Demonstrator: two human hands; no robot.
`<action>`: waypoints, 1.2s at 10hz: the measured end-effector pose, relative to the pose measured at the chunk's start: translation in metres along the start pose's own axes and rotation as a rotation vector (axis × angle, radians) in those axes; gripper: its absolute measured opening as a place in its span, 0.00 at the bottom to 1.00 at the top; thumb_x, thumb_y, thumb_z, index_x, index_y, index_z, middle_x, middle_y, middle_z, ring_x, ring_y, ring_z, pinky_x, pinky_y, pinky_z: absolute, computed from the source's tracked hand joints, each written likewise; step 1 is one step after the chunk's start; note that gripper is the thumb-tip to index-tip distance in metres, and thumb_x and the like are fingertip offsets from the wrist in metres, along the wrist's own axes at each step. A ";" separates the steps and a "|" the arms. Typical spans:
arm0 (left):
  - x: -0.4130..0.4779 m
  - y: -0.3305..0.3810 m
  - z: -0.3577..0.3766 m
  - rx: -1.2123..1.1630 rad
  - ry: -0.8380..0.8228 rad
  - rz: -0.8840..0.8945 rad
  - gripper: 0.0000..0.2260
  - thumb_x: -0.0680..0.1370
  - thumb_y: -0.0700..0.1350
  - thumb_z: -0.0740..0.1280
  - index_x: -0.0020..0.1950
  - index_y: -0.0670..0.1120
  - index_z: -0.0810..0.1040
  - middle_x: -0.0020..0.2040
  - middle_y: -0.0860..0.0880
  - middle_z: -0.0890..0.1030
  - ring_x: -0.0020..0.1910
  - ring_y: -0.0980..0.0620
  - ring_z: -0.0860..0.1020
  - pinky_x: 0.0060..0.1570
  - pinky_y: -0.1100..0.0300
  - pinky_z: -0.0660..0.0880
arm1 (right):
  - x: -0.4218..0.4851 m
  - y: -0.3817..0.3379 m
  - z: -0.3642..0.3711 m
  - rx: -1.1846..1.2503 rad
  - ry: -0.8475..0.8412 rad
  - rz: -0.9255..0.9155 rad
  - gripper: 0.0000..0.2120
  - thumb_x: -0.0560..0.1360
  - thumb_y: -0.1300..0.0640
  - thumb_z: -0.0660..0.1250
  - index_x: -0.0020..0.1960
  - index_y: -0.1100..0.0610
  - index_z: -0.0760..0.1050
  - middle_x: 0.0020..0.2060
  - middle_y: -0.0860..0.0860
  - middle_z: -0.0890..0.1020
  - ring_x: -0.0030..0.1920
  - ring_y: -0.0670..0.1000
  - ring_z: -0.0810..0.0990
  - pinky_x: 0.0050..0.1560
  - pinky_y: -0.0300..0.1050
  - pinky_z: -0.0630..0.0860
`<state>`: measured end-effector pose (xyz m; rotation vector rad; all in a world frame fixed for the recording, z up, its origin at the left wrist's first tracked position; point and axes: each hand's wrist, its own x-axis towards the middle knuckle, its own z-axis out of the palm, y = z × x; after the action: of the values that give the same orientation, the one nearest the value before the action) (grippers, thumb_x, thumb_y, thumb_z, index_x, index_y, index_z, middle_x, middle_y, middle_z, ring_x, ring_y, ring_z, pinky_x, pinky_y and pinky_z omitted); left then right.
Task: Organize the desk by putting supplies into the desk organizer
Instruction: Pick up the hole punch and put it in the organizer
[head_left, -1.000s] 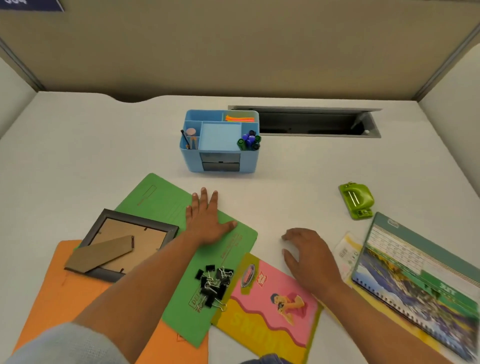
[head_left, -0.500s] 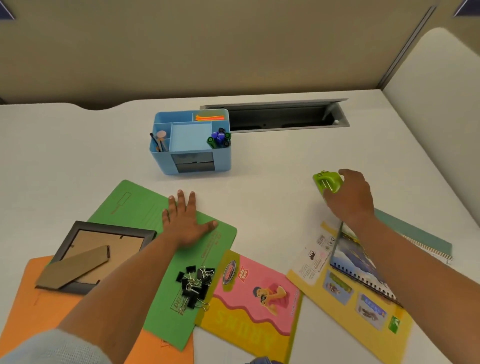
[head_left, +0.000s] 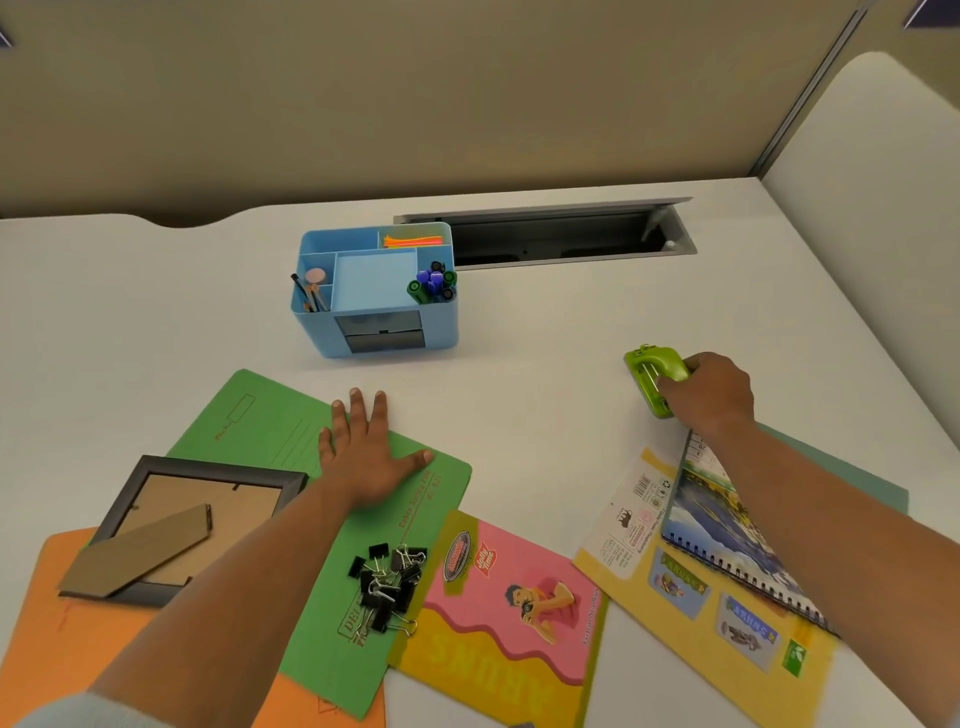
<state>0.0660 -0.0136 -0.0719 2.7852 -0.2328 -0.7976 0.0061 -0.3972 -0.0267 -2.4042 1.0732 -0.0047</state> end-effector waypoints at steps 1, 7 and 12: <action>0.000 0.000 0.000 -0.001 -0.002 0.000 0.48 0.72 0.72 0.57 0.77 0.51 0.31 0.76 0.46 0.28 0.74 0.44 0.28 0.73 0.42 0.35 | 0.000 -0.002 -0.001 0.009 0.005 0.027 0.11 0.71 0.53 0.71 0.49 0.58 0.78 0.40 0.54 0.78 0.41 0.56 0.75 0.41 0.45 0.71; -0.002 0.001 -0.001 -0.008 -0.001 -0.006 0.48 0.73 0.72 0.57 0.77 0.51 0.31 0.75 0.46 0.27 0.74 0.44 0.28 0.72 0.43 0.34 | -0.010 -0.057 -0.018 0.045 0.047 -0.245 0.13 0.67 0.49 0.74 0.38 0.58 0.76 0.33 0.52 0.78 0.37 0.55 0.77 0.35 0.44 0.69; -0.002 0.000 -0.001 -0.029 0.023 0.009 0.47 0.74 0.71 0.58 0.77 0.50 0.31 0.75 0.45 0.27 0.73 0.43 0.27 0.72 0.43 0.33 | -0.037 -0.251 -0.038 0.029 -0.059 -0.751 0.11 0.66 0.49 0.75 0.43 0.55 0.80 0.39 0.51 0.83 0.41 0.52 0.81 0.44 0.47 0.79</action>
<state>0.0647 -0.0130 -0.0701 2.7626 -0.2272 -0.7598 0.1483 -0.2469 0.1256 -2.6120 0.0957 -0.2006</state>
